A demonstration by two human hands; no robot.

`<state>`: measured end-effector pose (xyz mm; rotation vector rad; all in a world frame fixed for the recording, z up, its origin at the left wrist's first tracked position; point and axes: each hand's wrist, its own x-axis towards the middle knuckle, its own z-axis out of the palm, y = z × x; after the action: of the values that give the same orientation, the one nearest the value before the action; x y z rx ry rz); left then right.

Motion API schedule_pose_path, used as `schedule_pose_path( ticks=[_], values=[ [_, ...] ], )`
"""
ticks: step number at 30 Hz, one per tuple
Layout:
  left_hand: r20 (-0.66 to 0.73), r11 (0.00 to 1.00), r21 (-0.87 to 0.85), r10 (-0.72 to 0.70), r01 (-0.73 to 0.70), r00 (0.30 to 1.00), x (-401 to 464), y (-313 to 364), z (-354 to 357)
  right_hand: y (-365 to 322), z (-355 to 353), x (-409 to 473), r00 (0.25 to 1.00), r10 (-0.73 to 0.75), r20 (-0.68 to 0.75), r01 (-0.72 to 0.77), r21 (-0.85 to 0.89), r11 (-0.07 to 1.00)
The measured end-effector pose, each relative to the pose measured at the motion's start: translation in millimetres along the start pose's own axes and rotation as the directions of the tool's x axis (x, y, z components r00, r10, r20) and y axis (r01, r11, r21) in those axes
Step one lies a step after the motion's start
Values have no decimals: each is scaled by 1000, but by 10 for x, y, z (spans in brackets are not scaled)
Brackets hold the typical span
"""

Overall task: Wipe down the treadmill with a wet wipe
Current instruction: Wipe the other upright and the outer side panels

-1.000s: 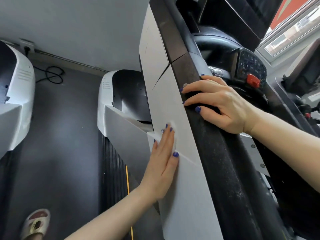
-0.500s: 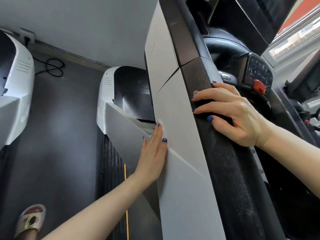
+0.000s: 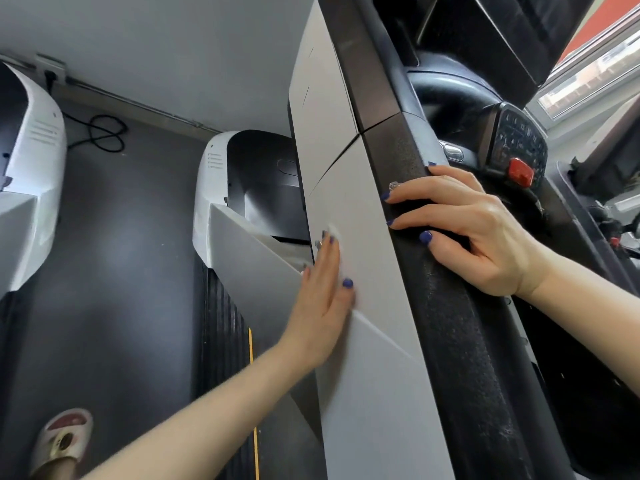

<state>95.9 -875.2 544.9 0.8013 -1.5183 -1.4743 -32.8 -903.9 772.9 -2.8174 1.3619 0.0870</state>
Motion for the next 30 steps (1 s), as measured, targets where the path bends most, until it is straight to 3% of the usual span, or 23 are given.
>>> schedule_pose_path(
  ticks=[4,10,16,23,30],
  values=[
    [73,991,23,128,-130,989,-418,19,153,14,13,-2,1000,-1,3,1,-5,1000],
    [-30,999,8,32,-32,999,219,130,-17,0,15,6,1000,5,7,-5,-17,1000],
    [64,967,6,253,-253,965,-520,249,259,11,10,-6,1000,18,-2,-18,-14,1000],
    [-18,978,46,205,-204,979,190,369,-13,1,7,5,1000,14,2,-14,-23,1000],
    [47,965,33,260,-261,965,-447,356,262,8,21,1,1000,24,2,-24,-10,1000]
  ],
)
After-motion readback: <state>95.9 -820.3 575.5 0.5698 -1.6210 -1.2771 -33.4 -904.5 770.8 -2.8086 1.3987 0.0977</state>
